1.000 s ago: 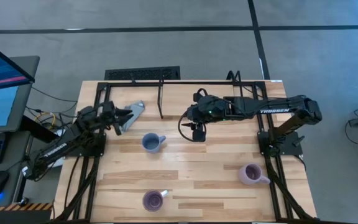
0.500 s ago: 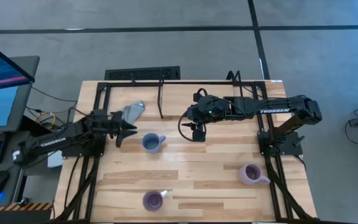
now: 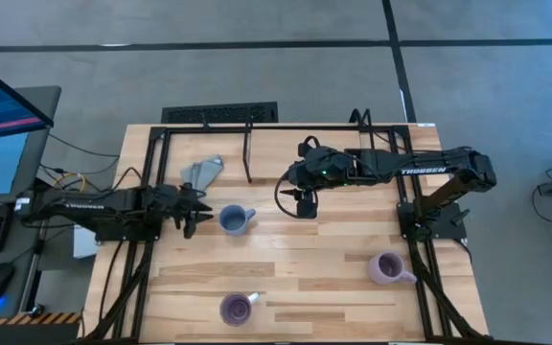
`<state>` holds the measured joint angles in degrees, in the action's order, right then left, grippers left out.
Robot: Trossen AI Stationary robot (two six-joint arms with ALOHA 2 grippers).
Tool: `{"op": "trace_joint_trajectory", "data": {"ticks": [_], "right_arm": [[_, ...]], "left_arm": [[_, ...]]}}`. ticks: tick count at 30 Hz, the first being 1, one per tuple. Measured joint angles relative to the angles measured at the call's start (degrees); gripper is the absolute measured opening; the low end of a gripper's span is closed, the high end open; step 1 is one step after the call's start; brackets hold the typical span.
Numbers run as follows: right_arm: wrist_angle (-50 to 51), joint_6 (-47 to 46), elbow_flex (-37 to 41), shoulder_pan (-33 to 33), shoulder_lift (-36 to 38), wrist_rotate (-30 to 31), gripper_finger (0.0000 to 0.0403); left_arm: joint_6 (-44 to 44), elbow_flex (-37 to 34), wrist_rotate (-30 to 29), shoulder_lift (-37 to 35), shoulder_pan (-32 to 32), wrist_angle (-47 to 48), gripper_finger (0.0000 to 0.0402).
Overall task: Stack small to large cups/mugs on shelf
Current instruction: Put the blue cup on the shelf
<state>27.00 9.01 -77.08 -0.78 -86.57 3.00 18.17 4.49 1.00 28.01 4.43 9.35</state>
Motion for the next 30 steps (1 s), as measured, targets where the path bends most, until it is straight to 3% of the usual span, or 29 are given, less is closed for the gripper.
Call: {"op": "trace_joint_trajectory", "data": {"ticks": [7, 14, 30], "right_arm": [[0.0, 0.4, 0.0, 0.0, 0.0, 0.0, 0.0186], [0.0, 0.4, 0.0, 0.0, 0.0, 0.0, 0.0186], [0.0, 0.4, 0.0, 0.0, 0.0, 0.0, 0.0186]], "left_arm": [[2.0, 0.0, -5.1, 7.3, -4.1, -6.1, 0.0119], [2.1, 0.1, -5.5, 12.3, -4.8, -10.4, 0.0119], [1.2, 0.3, -5.5, 14.1, -4.8, -13.8, 0.0119]]}}
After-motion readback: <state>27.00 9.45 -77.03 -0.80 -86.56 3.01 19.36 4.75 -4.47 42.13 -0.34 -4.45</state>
